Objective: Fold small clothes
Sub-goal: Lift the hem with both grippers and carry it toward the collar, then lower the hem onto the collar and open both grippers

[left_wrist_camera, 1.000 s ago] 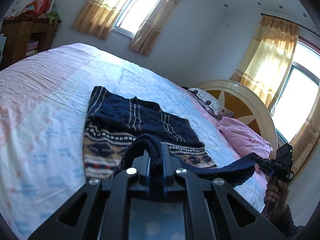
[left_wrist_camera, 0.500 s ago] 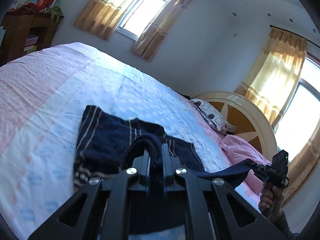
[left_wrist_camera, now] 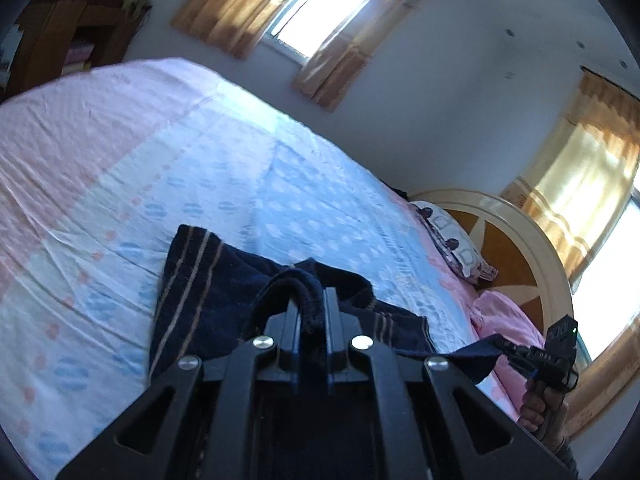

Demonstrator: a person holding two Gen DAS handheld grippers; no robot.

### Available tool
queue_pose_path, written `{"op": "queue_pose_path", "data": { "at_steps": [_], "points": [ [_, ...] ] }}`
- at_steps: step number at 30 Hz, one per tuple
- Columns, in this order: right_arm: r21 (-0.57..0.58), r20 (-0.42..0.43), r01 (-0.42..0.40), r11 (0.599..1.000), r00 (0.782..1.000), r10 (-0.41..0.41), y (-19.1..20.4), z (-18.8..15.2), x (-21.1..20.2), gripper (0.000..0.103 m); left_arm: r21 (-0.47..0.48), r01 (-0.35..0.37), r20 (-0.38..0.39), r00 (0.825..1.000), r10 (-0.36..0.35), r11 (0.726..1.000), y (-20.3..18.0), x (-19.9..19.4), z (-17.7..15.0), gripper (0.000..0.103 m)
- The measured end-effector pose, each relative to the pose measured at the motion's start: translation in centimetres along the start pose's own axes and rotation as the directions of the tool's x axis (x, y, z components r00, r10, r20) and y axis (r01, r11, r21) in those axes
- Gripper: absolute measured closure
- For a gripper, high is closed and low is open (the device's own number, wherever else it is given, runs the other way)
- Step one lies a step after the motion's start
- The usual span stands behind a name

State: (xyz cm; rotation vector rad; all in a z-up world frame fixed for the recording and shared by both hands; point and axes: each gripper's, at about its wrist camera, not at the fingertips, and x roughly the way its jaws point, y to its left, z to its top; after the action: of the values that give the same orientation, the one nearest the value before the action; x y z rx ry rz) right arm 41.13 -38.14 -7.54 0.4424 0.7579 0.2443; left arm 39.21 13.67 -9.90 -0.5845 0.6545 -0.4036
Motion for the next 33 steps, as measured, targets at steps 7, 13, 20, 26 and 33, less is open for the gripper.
{"op": "queue_pose_path", "data": {
  "at_steps": [7, 13, 20, 26, 33],
  "points": [
    [0.046, -0.086, 0.042, 0.998, 0.996, -0.038, -2.4, 2.6, 5.6, 0.095, -0.001, -0.052, -0.055, 0.997, 0.052, 0.999, 1.6, 4.3, 0.9, 0.094],
    [0.09, -0.141, 0.055, 0.994, 0.989, -0.042, -4.5, 4.8, 10.4, 0.095, 0.001, -0.124, -0.082, 0.989, 0.123, 0.992, 3.0, 6.9, 1.5, 0.092],
    [0.168, -0.085, 0.126, 0.978, 0.99, -0.113, -7.3, 6.3, 12.5, 0.087, -0.083, -0.231, -0.055, 0.972, 0.227, 0.969, 4.9, 6.6, 2.7, 0.052],
    [0.055, -0.117, 0.099, 0.994, 0.989, -0.092, -6.3, 4.5, 11.0, 0.058, 0.065, -0.269, -0.021, 0.962, 0.271, 0.961, 3.7, 4.7, 2.3, 0.039],
    [-0.069, -0.185, 0.084, 0.994, 0.978, -0.096, -4.5, 3.7, 13.2, 0.058, 0.241, -0.277, -0.154, 0.935, 0.319, 0.93, 1.8, 9.3, 1.3, 0.039]
  ]
}}
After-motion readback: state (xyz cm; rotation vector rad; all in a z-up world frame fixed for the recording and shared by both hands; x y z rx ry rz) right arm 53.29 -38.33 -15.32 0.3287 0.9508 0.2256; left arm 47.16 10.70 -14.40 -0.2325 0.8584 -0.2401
